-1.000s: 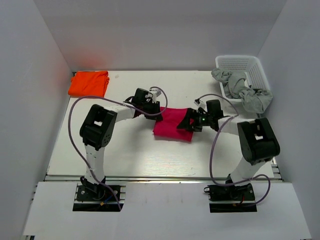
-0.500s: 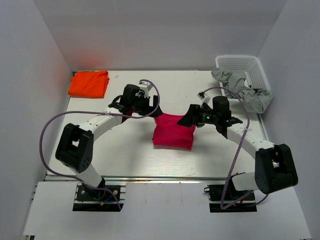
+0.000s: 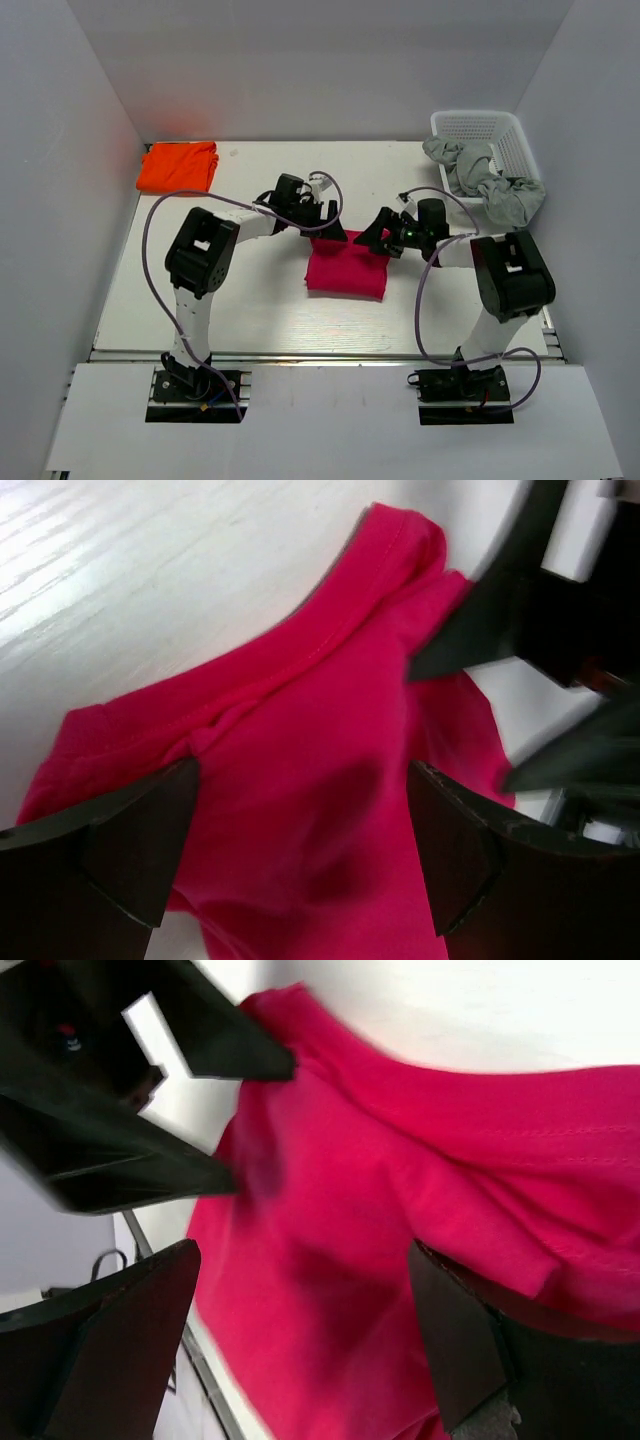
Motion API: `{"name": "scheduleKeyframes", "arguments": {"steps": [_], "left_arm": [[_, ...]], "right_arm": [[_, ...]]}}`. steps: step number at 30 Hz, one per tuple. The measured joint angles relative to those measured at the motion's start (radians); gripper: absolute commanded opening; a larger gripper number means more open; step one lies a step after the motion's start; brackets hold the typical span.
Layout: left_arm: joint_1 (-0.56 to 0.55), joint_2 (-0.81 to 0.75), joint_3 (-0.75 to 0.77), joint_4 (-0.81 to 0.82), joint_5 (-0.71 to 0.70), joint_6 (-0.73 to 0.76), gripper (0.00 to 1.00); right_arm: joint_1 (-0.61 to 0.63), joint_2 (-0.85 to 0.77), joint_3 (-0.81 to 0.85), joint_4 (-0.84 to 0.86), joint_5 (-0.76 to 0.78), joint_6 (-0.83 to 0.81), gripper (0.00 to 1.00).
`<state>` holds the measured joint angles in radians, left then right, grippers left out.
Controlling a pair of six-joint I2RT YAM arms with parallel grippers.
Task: Fold and stack the t-shirts
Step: Smooth out wrinkles on the folded tshirt
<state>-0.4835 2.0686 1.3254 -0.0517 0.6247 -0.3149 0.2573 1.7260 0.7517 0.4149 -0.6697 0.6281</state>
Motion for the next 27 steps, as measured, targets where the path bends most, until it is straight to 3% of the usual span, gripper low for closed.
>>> {"name": "scheduleKeyframes", "arguments": {"steps": [8, 10, 12, 16, 21, 27], "left_arm": [[0.024, 0.047, 0.047, -0.028, 0.014, -0.008, 0.93], [0.024, 0.047, 0.052, -0.037, 0.010, -0.006, 0.93], [0.024, 0.047, 0.068, -0.062, -0.009, 0.005, 0.99], [0.024, 0.032, 0.123, -0.127, -0.109, 0.066, 0.99], [0.024, -0.053, 0.176, -0.177, -0.203, 0.132, 0.99], [-0.012, -0.255, 0.120, -0.143, -0.172, 0.139, 0.99]], "right_arm": [[-0.067, 0.129, -0.051, 0.275, -0.088, 0.154, 0.90], [-0.068, 0.122, -0.055, 0.278, -0.085, 0.150, 0.90], [-0.068, 0.104, -0.051, 0.244, -0.076, 0.120, 0.90], [-0.068, 0.039, 0.000, 0.092, -0.069, 0.021, 0.90], [-0.068, -0.191, 0.030, -0.087, -0.021, -0.096, 0.90], [-0.075, -0.520, -0.054, -0.205, 0.074, -0.166, 0.90]]}}
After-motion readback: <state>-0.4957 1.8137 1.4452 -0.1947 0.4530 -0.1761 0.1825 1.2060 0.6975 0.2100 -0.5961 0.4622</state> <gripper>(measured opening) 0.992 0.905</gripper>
